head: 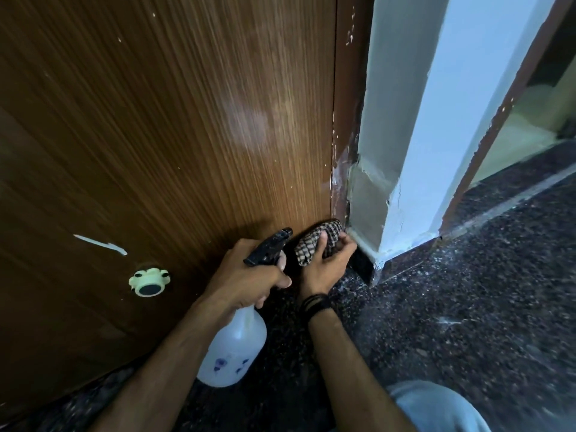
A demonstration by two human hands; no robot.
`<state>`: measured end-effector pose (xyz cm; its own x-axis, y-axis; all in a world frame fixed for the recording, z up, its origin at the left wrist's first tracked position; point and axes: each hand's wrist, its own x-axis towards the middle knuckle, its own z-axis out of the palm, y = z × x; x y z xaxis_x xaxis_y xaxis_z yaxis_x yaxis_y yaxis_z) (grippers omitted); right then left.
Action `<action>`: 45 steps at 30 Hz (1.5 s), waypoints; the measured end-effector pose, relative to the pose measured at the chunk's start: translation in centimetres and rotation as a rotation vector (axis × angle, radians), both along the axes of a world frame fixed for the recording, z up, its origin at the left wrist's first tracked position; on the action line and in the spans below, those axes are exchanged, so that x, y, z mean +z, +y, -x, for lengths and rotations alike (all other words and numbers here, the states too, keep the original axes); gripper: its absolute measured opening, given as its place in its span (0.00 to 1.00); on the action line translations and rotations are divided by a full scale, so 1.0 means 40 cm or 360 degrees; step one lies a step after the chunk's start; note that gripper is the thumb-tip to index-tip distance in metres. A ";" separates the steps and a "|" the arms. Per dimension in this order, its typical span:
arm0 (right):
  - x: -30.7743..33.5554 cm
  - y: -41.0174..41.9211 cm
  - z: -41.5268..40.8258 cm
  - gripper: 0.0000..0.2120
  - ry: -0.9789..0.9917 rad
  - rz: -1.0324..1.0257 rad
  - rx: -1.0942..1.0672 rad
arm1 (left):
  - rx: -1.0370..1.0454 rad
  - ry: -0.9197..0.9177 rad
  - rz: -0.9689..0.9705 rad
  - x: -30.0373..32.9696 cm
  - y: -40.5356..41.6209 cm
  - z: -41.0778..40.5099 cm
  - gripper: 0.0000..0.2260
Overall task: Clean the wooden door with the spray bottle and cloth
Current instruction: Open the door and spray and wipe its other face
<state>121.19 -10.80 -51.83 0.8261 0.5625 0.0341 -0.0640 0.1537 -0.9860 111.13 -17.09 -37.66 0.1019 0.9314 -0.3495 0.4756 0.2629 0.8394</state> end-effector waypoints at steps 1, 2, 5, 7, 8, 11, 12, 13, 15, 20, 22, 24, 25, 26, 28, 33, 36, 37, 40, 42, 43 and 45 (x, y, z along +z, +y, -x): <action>0.004 0.002 -0.002 0.10 0.0043 0.0030 -0.0036 | 0.0000 -0.0006 -0.0001 0.002 0.002 -0.004 0.10; 0.017 0.003 -0.006 0.11 0.0033 0.0001 -0.0052 | 0.0003 -0.0014 0.0001 0.004 0.003 -0.008 0.11; 0.123 0.012 -0.033 0.12 -0.0251 -0.0336 -0.0009 | -0.0016 -0.0014 -0.0021 0.011 0.013 -0.012 0.11; 0.198 0.032 -0.060 0.11 -0.0568 -0.0531 -0.0068 | -0.0036 -0.0013 -0.0046 0.018 0.020 -0.014 0.11; 0.226 0.045 -0.073 0.11 -0.0665 -0.0605 -0.0130 | -0.0041 -0.0022 -0.0063 0.024 0.024 -0.017 0.11; 0.232 0.069 -0.085 0.10 -0.0741 -0.0621 -0.0256 | -0.0056 -0.0047 -0.0106 0.038 0.030 -0.024 0.11; 0.208 0.067 -0.083 0.10 -0.0714 -0.0571 -0.0265 | -0.0058 -0.0059 -0.0110 0.041 0.030 -0.027 0.10; 0.180 0.063 -0.083 0.09 -0.0660 -0.0510 -0.0275 | -0.0063 -0.0066 -0.0113 0.044 0.030 -0.031 0.09; 0.129 0.051 -0.084 0.08 -0.0460 -0.0353 -0.0248 | -0.0073 -0.0076 -0.0109 0.047 0.028 -0.037 0.09; 0.105 0.044 -0.083 0.06 -0.0115 -0.0160 -0.0198 | -0.0084 -0.0080 -0.0081 0.042 0.017 -0.053 0.11; 0.164 0.043 -0.091 0.08 -0.0285 -0.0332 -0.0175 | -0.0104 -0.0072 -0.0079 0.039 0.010 -0.057 0.11; 0.225 0.057 -0.106 0.10 -0.0542 -0.0515 -0.0209 | -0.0101 -0.0067 -0.0055 0.035 0.007 -0.056 0.11; 0.242 0.067 -0.112 0.11 -0.0602 -0.0561 -0.0237 | -0.0082 -0.0061 -0.0037 0.031 0.007 -0.051 0.11; 0.249 0.074 -0.114 0.11 -0.0634 -0.0569 -0.0275 | -0.0063 -0.0058 -0.0030 0.028 0.008 -0.045 0.11; 0.220 0.069 -0.105 0.10 -0.0629 -0.0523 -0.0279 | -0.0040 -0.0056 -0.0030 0.024 0.008 -0.032 0.11; 0.054 0.033 -0.077 0.07 -0.0149 0.0031 -0.0151 | -0.0050 -0.0046 -0.0036 0.024 0.010 -0.034 0.10; 0.027 0.041 -0.074 0.10 0.0189 0.0231 -0.0205 | -0.0065 -0.0043 -0.0030 0.019 0.005 -0.047 0.10; 0.031 0.041 -0.072 0.11 0.0224 0.0222 -0.0219 | -0.0073 -0.0039 -0.0026 0.018 0.003 -0.050 0.10; 0.062 0.019 -0.053 0.08 -0.0005 0.0018 -0.0211 | -0.0076 -0.0015 0.0001 0.007 -0.007 -0.047 0.10; 0.086 -0.003 -0.035 0.08 -0.0320 -0.0204 -0.0137 | -0.0075 -0.0002 0.0023 0.001 -0.011 -0.039 0.11; 0.089 -0.009 -0.022 0.08 -0.0420 -0.0280 -0.0097 | -0.0070 0.0006 0.0035 -0.003 -0.012 -0.032 0.11; 0.077 -0.006 0.000 0.09 -0.0471 -0.0284 -0.0071 | -0.0039 0.0028 0.0051 -0.013 -0.011 -0.016 0.11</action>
<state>121.18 -11.06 -48.76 0.7892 0.4898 0.3705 0.2314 0.3217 -0.9181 111.77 -17.52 -38.18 0.1181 0.9170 -0.3811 0.4968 0.2777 0.8222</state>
